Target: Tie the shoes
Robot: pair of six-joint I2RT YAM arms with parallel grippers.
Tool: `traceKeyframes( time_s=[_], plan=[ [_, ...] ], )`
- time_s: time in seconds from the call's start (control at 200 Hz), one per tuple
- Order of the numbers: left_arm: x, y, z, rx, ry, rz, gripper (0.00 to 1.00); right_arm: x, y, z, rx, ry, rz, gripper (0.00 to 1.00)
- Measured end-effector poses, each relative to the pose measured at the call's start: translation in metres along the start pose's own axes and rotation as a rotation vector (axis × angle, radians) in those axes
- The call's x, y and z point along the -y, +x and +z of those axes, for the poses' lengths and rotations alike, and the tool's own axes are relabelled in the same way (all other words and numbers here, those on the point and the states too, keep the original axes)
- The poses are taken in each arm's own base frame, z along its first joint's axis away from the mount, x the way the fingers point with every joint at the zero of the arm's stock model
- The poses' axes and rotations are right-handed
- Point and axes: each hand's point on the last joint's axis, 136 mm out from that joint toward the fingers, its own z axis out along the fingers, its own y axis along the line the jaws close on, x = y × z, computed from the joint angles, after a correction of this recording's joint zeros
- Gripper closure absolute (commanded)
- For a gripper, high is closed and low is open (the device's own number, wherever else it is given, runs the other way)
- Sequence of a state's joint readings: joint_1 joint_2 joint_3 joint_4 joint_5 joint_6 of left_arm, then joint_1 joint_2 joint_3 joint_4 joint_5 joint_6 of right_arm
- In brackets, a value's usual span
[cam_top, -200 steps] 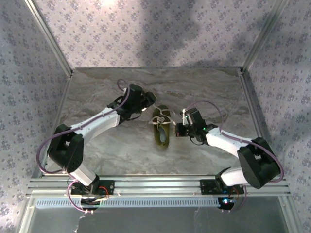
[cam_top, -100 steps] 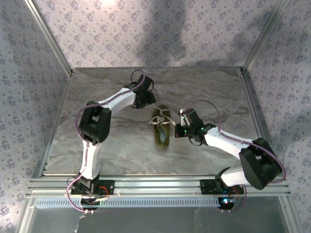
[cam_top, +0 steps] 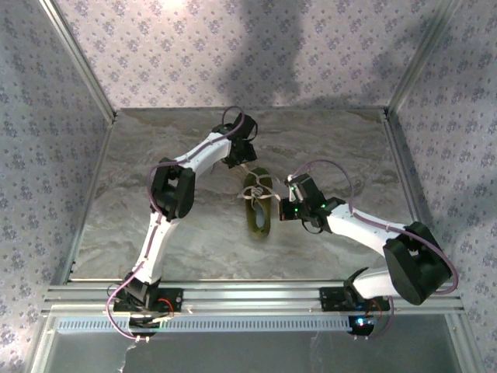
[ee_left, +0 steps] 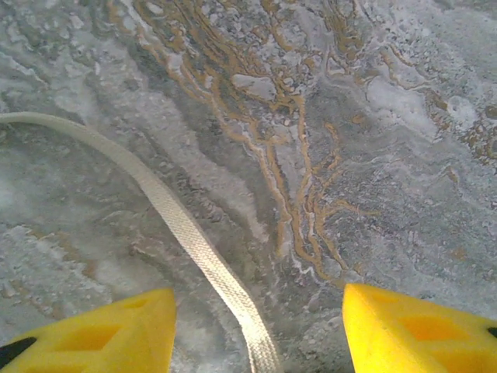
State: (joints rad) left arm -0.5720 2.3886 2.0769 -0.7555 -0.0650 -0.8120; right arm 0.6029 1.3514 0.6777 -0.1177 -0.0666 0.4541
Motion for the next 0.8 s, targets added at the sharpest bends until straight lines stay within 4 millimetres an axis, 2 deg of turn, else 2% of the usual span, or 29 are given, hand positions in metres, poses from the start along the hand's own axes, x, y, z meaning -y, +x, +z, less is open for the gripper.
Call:
traceKeyframes(
  time_s=[0.15, 0.265, 0.32, 0.525, 0.705, 0.799],
  plan=[
    [-0.002, 0.014, 0.007, -0.028, -0.031, 0.019, 0.48, 0.000, -0.001, -0.001, 0.003, 0.000, -0.001, 1.00],
    [-0.006, 0.019, 0.014, -0.038, -0.054, 0.025, 0.57, 0.001, 0.000, -0.001, -0.001, 0.005, -0.003, 1.00],
    [-0.006, 0.020, 0.014, -0.037, -0.060, 0.027, 0.64, 0.001, 0.001, -0.001, -0.003, 0.008, -0.004, 1.00],
    [-0.015, 0.017, 0.014, -0.031, -0.093, 0.022, 1.00, 0.002, 0.001, -0.006, 0.000, 0.022, -0.007, 1.00],
    [-0.023, 0.015, 0.010, -0.013, -0.110, 0.036, 1.00, 0.014, -0.017, -0.019, 0.046, 0.120, 0.005, 1.00],
    [-0.041, 0.014, -0.016, 0.015, -0.123, 0.041, 1.00, 0.028, -0.028, -0.031, 0.073, 0.220, 0.041, 1.00]
  ],
)
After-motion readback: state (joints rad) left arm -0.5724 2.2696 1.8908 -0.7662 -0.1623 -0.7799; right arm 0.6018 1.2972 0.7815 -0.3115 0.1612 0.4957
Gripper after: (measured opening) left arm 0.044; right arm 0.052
